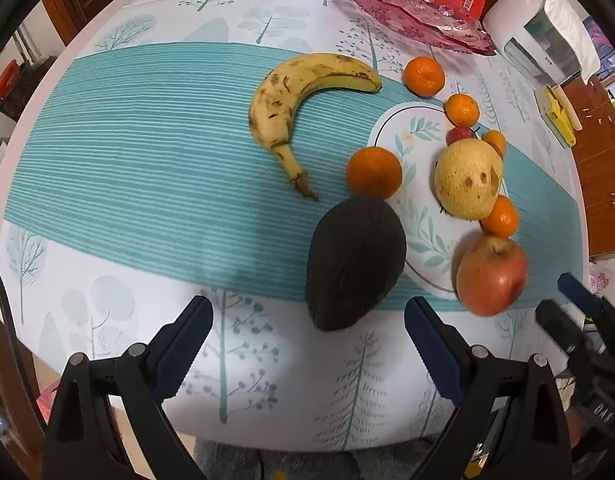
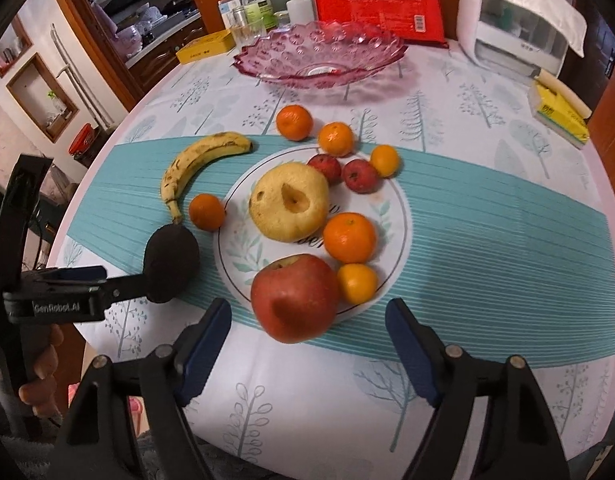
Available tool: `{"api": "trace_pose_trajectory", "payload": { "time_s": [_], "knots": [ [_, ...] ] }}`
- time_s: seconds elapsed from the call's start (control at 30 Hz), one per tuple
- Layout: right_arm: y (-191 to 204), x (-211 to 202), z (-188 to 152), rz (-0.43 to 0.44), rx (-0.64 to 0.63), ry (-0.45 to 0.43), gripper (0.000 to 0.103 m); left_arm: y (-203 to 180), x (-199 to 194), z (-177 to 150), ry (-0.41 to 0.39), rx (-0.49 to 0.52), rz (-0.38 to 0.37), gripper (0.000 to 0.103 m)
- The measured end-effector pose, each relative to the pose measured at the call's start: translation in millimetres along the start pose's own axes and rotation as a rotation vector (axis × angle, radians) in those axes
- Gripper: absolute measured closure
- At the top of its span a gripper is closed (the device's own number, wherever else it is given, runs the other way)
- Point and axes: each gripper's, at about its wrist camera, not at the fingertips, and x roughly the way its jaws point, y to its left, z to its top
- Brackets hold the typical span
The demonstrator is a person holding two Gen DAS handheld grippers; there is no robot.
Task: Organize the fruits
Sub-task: 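Grasp the dark avocado with the left tool while the right tool grasps the red apple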
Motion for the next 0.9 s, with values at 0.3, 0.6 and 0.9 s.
{"api": "trace_pose_trajectory", "payload": {
  "time_s": [0.3, 0.6, 0.9],
  "knots": [
    [4.6, 29.8, -2.5, -0.025, -0.002, 0.041, 0.023, -12.3, 19.1, 11.5, 0.007, 0.021, 0.012, 0.011],
    [26.7, 47.9, -6.0, -0.099, -0.094, 0.041, 0.032, -16.3, 25.5, 18.5, 0.006, 0.036, 0.009, 0.015],
    [43.8, 66.2, -5.1, -0.222, -0.197, -0.005, 0.032, -14.7, 35.7, 25.0, 0.027, 0.038, -0.025, 0.016]
  ]
}}
